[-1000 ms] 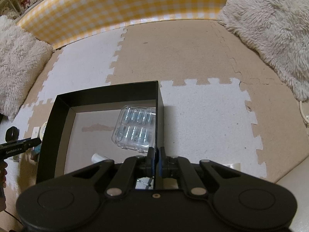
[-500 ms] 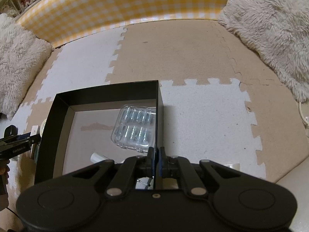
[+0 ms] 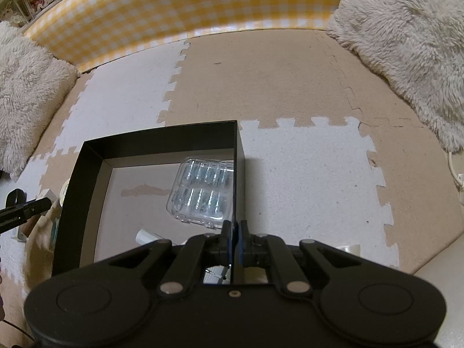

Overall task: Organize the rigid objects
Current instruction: 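Grasp the white cube with brown cylinder and lift it with the left tool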

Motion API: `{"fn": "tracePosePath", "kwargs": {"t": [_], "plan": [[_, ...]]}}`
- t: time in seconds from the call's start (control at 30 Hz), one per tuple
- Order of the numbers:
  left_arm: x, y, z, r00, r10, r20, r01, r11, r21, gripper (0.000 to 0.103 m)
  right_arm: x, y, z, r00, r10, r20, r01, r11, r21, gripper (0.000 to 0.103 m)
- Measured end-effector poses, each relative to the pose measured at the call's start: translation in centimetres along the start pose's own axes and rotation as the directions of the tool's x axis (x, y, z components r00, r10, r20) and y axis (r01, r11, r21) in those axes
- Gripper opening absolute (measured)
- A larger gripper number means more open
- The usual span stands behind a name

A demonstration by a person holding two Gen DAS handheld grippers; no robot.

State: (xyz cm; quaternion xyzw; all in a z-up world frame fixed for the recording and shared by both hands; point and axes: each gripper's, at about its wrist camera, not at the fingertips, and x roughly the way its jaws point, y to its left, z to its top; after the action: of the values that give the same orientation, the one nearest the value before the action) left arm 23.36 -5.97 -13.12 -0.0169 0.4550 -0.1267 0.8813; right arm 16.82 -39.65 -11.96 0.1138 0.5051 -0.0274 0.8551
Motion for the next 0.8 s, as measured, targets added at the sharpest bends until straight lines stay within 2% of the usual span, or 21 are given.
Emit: {"fn": "tracePosePath", "kwargs": {"t": [0.17, 0.33, 0.6, 0.8], "plan": [[-0.8, 0.0, -0.2, 1.0, -0.014, 0.011, 0.014, 1.0, -0.024, 0.032, 0.0, -0.1, 0.0, 1.0, 0.0, 0.0, 0.0, 1.0, 0.0, 0.005], [-2.3, -0.6, 0.2, 0.998, -0.037, 0.054, 0.038, 0.999, -0.023, 0.032, 0.0, -0.1, 0.0, 1.0, 0.0, 0.0, 0.0, 1.0, 0.001, 0.005], [-4.5, -4.1, 0.1, 0.984, -0.152, 0.09, 0.149, 0.988, 0.036, 0.032, 0.0, -0.1, 0.0, 1.0, 0.0, 0.0, 0.0, 1.0, 0.0, 0.005], [-5.4, -7.4, -0.5, 0.961, -0.265, 0.085, 0.258, 0.963, 0.08, 0.032, 0.0, -0.1, 0.0, 1.0, -0.003, 0.0, 0.003, 1.0, -0.002, 0.005]]}}
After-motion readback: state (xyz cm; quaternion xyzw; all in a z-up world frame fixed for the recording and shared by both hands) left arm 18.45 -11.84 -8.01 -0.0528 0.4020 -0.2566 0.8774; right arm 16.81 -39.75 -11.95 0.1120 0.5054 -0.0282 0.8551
